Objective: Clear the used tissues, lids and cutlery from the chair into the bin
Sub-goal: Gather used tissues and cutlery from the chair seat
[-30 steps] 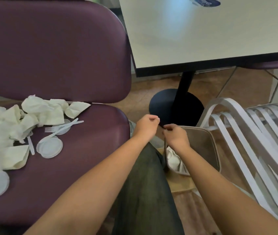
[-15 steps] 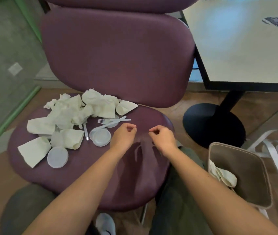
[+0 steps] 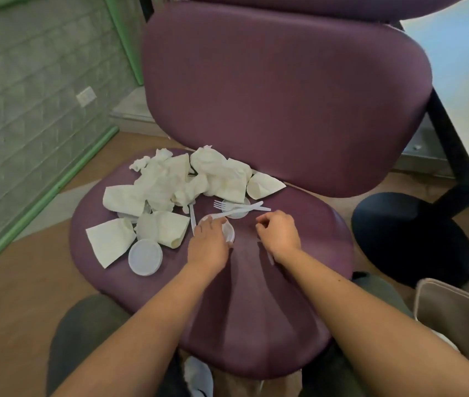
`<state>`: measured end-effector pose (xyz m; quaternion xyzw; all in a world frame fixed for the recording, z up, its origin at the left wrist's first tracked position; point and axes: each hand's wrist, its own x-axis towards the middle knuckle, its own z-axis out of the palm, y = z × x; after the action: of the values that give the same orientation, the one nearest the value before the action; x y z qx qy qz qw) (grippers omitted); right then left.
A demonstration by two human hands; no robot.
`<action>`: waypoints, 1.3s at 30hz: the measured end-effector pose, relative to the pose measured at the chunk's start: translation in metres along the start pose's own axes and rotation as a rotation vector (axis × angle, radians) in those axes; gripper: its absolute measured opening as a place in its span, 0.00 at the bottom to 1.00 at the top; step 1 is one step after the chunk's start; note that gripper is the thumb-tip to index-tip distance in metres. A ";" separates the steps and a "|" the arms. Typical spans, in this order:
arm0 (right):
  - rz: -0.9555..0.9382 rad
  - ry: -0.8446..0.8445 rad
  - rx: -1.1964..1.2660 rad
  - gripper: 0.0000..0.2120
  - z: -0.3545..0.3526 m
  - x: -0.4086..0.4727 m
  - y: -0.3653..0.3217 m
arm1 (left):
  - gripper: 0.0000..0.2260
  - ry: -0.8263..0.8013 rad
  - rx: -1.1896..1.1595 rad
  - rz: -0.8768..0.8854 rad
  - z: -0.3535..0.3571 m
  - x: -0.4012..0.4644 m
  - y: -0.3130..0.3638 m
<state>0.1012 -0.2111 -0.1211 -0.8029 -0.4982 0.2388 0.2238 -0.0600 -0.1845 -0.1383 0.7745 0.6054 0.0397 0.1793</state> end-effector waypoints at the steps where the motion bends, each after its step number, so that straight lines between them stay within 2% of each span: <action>1: -0.025 -0.001 -0.026 0.13 0.002 0.004 -0.003 | 0.28 0.014 0.014 0.008 0.001 0.001 -0.002; 6: -0.122 -0.052 -0.179 0.18 0.011 0.025 -0.014 | 0.36 0.108 0.050 0.023 -0.003 0.005 -0.008; 8: -0.135 -0.073 -0.230 0.21 0.013 0.033 -0.017 | 0.39 0.102 0.046 0.005 -0.007 0.007 -0.009; 11: -0.145 -0.113 -0.354 0.24 0.019 0.042 -0.021 | 0.38 0.061 -0.039 -0.018 -0.012 0.008 -0.009; 20: -0.266 0.008 -0.513 0.12 0.031 0.036 -0.013 | 0.31 -0.062 -0.229 -0.098 -0.020 0.005 -0.010; 23: -0.289 0.005 -0.463 0.11 0.023 0.027 -0.012 | 0.23 -0.054 -0.290 -0.064 -0.021 -0.001 -0.010; 26: -0.265 0.050 -0.395 0.10 0.011 0.016 -0.010 | 0.21 -0.042 -0.359 -0.054 -0.024 -0.006 -0.006; 29: -0.152 0.070 -0.192 0.07 -0.004 0.004 -0.005 | 0.19 -0.004 -0.400 -0.072 -0.027 -0.012 0.008; 32: 0.019 0.096 0.039 0.10 -0.022 -0.010 0.007 | 0.18 -0.025 -0.478 -0.103 -0.029 -0.015 0.029; 39: 0.178 0.234 0.188 0.14 -0.076 -0.045 0.048 | 0.12 -0.044 -0.643 -0.007 -0.024 -0.022 0.098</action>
<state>0.1631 -0.2801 -0.0822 -0.8417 -0.3711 0.2080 0.3325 0.0184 -0.2196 -0.0807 0.6766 0.5605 0.2115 0.4281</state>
